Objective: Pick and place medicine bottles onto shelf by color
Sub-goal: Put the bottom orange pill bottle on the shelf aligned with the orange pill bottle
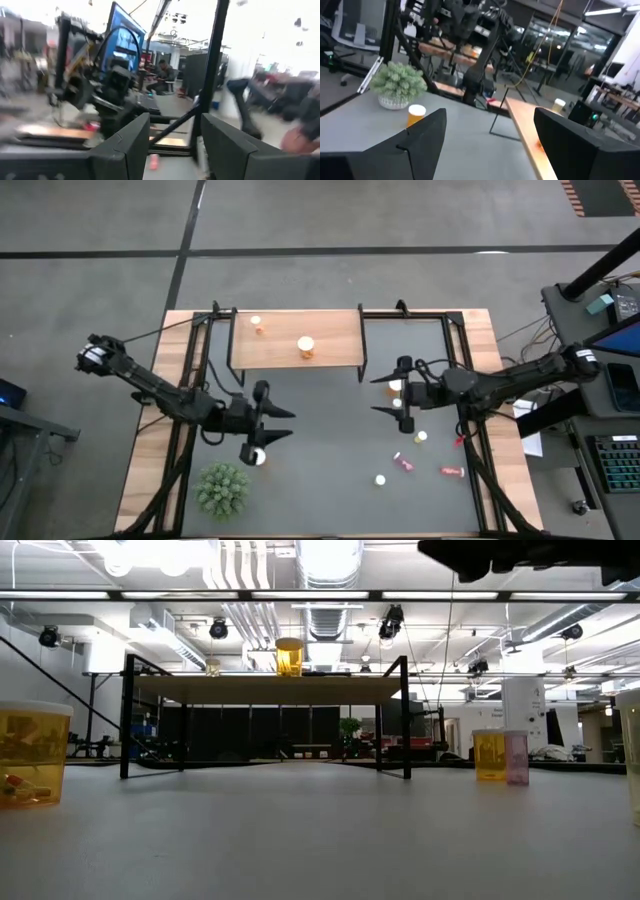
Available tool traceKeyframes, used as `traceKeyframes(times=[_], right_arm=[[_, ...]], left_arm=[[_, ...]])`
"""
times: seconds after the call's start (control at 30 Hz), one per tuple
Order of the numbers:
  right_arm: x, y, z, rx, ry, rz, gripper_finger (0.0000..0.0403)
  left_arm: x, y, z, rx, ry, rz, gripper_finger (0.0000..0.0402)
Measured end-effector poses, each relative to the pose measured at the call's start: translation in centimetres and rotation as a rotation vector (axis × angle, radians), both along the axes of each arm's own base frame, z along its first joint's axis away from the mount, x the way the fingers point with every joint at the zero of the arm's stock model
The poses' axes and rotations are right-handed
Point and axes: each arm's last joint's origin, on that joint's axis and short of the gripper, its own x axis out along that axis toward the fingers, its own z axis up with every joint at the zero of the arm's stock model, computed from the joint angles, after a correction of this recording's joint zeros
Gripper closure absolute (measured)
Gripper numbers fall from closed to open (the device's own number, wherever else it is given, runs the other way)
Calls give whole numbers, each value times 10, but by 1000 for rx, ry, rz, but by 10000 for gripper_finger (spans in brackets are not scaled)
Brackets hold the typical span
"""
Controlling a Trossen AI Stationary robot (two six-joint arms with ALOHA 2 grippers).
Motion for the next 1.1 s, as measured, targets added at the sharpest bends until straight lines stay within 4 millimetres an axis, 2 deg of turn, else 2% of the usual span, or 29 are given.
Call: traceKeyframes(times=[0.1,0.23,0.47,0.63,0.77,0.9,1.1], right_arm=[[-8,-1,5,10,-41,15,113],[-15,-1,6,32,-54,50,113],[-17,-1,2,62,-28,52,113],[-16,-1,0,83,-19,55,113],[-15,-1,-3,98,-3,56,113],[-15,0,-7,106,12,59,113],[-15,-1,-11,111,24,59,113]], left_arm=[[11,-7,1,-153,100,-43,240],[22,-18,-5,-353,407,-55,240],[27,-36,-27,-554,1157,133,240],[30,-43,-49,-548,1544,331,240],[31,-40,-57,-597,1635,500,240],[31,-40,-59,-629,1637,514,235],[27,-39,-63,-670,1635,546,178]])
